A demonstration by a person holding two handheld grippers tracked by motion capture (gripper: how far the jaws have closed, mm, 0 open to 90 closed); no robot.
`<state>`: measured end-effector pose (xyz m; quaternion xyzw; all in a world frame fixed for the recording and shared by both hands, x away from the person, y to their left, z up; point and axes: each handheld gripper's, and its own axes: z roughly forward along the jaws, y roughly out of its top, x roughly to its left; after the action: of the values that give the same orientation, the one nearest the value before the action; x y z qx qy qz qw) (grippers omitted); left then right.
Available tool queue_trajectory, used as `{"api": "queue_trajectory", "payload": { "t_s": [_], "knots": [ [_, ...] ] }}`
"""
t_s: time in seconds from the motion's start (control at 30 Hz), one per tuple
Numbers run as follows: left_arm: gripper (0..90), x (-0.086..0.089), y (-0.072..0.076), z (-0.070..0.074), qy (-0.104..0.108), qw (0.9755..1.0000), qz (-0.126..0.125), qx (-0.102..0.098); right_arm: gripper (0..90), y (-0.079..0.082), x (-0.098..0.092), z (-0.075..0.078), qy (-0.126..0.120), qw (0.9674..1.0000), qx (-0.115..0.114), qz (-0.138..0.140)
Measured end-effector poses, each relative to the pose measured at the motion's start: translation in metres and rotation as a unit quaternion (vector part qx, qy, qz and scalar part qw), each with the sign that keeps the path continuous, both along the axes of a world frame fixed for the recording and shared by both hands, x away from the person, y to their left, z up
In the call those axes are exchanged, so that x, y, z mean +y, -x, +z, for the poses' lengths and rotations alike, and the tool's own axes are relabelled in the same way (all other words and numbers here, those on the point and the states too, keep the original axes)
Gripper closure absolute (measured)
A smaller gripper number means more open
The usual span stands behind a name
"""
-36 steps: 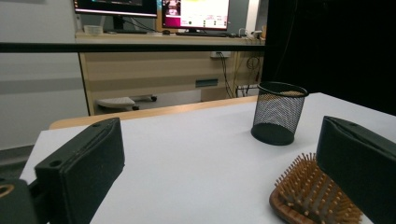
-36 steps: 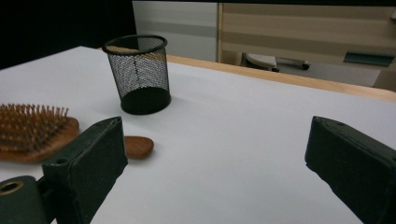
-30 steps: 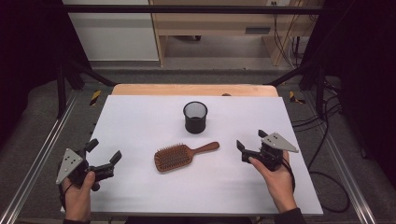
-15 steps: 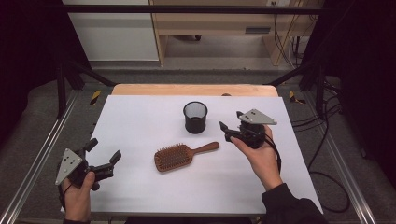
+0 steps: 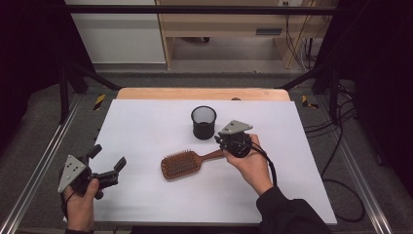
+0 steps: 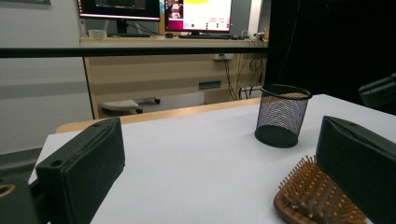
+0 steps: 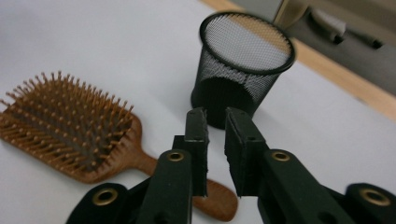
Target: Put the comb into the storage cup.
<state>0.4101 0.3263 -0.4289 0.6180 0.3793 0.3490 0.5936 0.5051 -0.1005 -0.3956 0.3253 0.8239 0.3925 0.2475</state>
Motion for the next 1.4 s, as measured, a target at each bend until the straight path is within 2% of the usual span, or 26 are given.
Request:
{"api": "queue_trajectory", "payload": {
  "t_s": [0.23,0.33,0.6,1.0,1.17,1.4],
  "knots": [
    [1.8,0.003,-0.001,0.000,0.002,1.0000,0.007,0.003,88.1,-0.008,0.012,-0.020,0.021,0.9982,0.056,0.008],
    [1.8,0.003,-0.001,0.000,0.007,0.9999,0.011,0.003,89.9,-0.013,0.013,-0.028,0.027,0.9971,0.071,0.007],
    [1.8,0.003,-0.002,-0.001,0.006,1.0000,0.005,0.004,90.0,-0.029,0.014,-0.043,0.033,0.9950,0.093,-0.014],
    [1.7,0.001,-0.002,-0.001,0.001,1.0000,-0.002,0.005,90.0,-0.046,0.019,-0.064,0.054,0.9918,0.113,-0.025],
    [1.8,0.002,-0.003,-0.001,0.003,1.0000,-0.002,0.006,90.0,-0.048,0.018,-0.067,0.061,0.9903,0.122,-0.025],
    [1.8,0.002,-0.003,-0.001,0.003,1.0000,-0.002,0.008,90.0,-0.038,0.018,-0.062,0.071,0.9875,0.141,0.000]
  ]
}}
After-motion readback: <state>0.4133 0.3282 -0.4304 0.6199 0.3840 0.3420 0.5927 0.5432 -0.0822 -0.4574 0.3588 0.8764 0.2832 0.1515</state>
